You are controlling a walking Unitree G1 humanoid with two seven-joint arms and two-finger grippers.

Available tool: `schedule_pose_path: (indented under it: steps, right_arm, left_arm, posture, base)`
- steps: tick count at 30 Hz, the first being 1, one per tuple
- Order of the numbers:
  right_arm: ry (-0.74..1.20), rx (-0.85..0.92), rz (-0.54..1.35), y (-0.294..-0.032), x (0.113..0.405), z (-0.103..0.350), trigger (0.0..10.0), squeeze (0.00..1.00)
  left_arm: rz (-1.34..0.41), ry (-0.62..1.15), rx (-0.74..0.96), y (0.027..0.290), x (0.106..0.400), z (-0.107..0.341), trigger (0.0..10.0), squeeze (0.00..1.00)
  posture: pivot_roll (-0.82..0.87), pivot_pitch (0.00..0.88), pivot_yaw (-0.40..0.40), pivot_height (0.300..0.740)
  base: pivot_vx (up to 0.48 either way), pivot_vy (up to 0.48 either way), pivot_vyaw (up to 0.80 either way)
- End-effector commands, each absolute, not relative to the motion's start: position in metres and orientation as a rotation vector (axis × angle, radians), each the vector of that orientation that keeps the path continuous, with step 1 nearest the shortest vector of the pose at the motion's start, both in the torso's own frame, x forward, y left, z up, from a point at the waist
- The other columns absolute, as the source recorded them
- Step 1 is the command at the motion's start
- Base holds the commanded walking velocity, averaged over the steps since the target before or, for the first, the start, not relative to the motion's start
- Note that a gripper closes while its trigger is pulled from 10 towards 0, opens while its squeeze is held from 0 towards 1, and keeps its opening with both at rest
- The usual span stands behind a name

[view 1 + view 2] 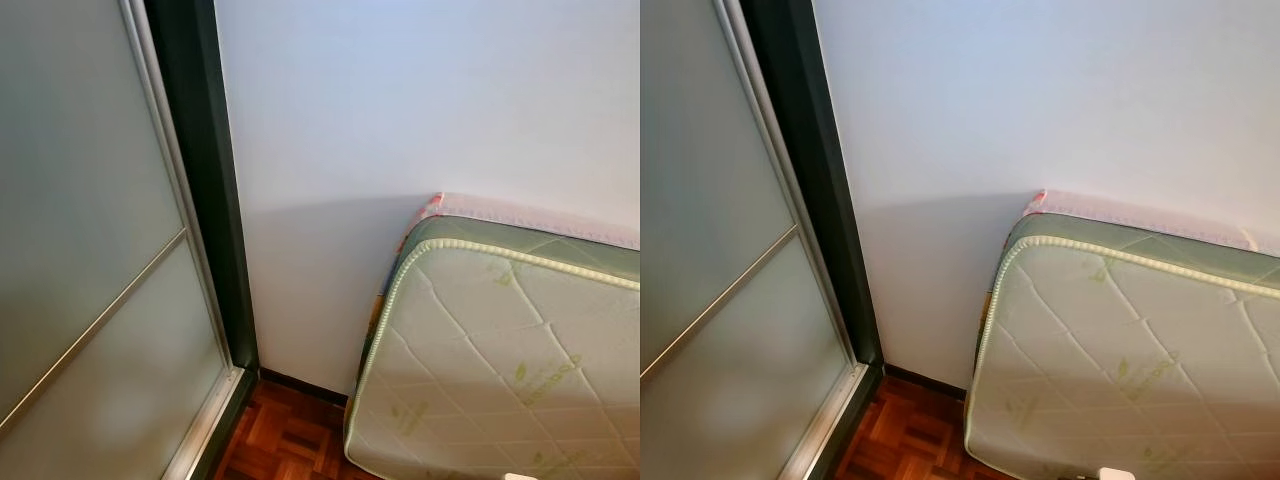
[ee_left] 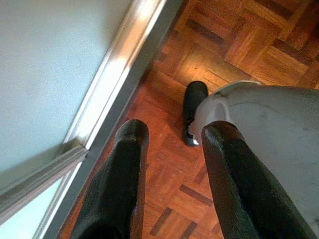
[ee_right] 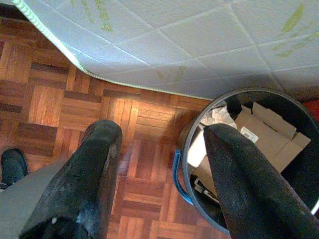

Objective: Clean up the room

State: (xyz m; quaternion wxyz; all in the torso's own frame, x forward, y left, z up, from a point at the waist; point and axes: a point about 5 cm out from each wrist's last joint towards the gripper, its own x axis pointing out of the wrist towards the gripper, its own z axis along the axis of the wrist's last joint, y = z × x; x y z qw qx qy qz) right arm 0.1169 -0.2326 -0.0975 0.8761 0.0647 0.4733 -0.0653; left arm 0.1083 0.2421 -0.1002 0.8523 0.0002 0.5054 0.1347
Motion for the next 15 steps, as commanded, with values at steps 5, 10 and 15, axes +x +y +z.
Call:
schedule_pose_path:
  steps: [5, 10, 15]
  right_arm:
    - [1.005, 0.148, -0.140, -0.231, 0.113, -0.099, 10.0, 0.00]
    - [1.016, 0.197, -0.158, -0.221, 0.108, -0.103, 10.0, 0.00]
    - [1.027, 0.184, -0.157, -0.224, 0.108, -0.103, 10.0, 0.00]
  left_arm:
    - [0.256, 1.073, 0.021, 0.234, 0.112, -0.101, 10.0, 0.00]
    - [0.262, 1.073, 0.061, 0.253, 0.109, -0.097, 10.0, 0.00]
    - [0.248, 1.059, 0.058, 0.248, 0.110, -0.098, 10.0, 0.00]
  posture:
    - [0.07, 0.000, -0.070, 0.740]
    - [0.07, 0.000, -0.029, 0.740]
    - [0.06, 0.000, -0.039, 0.740]
  base:
    - [0.000, 0.000, -0.16]
    - [0.000, 0.000, -0.79]
    - [0.000, 0.000, -0.79]
